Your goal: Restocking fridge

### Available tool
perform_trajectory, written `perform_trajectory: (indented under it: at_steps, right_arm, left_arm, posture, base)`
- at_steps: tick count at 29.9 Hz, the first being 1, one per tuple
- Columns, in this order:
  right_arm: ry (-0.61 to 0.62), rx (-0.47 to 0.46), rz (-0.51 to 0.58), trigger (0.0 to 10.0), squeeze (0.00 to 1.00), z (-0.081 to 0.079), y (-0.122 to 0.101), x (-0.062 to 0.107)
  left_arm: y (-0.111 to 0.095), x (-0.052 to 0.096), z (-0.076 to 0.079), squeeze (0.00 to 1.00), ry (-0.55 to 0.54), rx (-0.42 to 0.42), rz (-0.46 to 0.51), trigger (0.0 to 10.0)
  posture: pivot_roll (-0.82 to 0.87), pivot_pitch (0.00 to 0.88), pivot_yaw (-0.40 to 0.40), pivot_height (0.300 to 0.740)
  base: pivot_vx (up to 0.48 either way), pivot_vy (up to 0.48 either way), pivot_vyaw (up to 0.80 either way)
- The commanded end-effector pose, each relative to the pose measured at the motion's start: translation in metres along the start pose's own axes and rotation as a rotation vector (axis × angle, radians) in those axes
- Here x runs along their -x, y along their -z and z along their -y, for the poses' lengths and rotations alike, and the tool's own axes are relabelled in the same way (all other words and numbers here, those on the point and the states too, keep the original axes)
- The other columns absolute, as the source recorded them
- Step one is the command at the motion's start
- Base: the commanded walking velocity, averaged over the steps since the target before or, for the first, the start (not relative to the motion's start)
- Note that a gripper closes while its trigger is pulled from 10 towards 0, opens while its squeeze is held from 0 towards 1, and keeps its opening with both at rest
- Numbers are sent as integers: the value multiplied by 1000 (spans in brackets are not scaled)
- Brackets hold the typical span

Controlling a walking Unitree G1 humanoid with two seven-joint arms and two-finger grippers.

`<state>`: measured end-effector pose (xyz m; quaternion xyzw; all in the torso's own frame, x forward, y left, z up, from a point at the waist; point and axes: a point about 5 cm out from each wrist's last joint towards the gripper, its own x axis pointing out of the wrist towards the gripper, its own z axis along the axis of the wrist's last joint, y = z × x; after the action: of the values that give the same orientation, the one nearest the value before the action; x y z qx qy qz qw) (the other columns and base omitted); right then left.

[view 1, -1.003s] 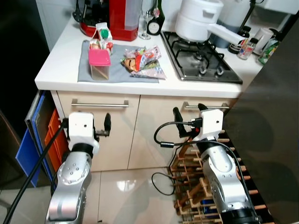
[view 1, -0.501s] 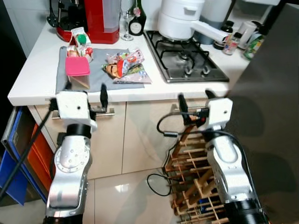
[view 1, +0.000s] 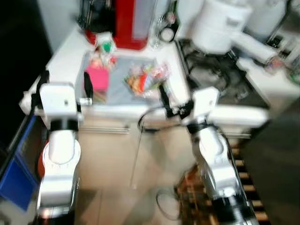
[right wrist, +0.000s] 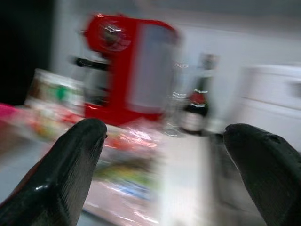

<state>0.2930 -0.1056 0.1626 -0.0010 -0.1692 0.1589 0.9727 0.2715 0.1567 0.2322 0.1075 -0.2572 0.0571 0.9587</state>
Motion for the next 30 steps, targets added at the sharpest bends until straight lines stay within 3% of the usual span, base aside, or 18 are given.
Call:
perform_trajectory:
  at_steps: [1, 3, 6, 12, 16, 19, 22, 25, 30]
  right_arm:
    - [23, -11, 19, 10000, 0, 3, -4, -2]
    - [24, -12, 16, 10000, 0, 2, -3, -1]
    - [25, -14, 12, 10000, 0, 1, -1, -1]
    - [28, -13, -3, 10000, 0, 2, 3, 1]
    - [28, -15, -12, 10000, 0, 2, 4, 1]
    - [27, -18, -15, 10000, 0, 0, 5, 2]
    - [13, -29, -19, 10000, 0, -5, 7, 2]
    - [6, -32, -21, 10000, 0, -6, 7, 3]
    - [-4, -31, -28, 10000, 0, -6, 7, 5]
  left_arm:
    - [-1, 2, -3, 0, 13, -14, -6, 10000]
    - [-11, -8, 0, 0, 37, 11, 27, 10000]
    - [-10, -14, 0, 0, 46, 15, 14, 10000]
    - [27, -21, -12, 0, -38, 63, -217, 10000]
    - [40, -27, -10, 0, -33, 102, -302, 10000]
    - [44, -33, -9, 0, -26, 112, -324, 10000]
    - [42, -48, -3, 0, -19, 139, -318, 10000]
    - [37, -56, 4, 0, -5, 139, -303, 10000]
    - [47, -60, 11, 0, -20, 45, -365, 10000]
  posture:
    - [77, 0, -104, 740]
    - [80, 0, -100, 740]
    - [79, 0, -96, 740]
    - [73, 0, -94, 740]
    - [75, 0, -96, 740]
    - [77, 0, -98, 740]
    - [72, 0, -98, 740]
    - [70, 0, -101, 740]
    - [58, 0, -100, 740]
  base:
    - [0, 0, 0]
    - [0, 0, 0]
    - [0, 0, 0]
    - [0, 0, 0]
    - [0, 0, 0]
    - [0, 0, 0]
    - [0, 0, 0]
    - [0, 0, 0]
    - [0, 0, 0]
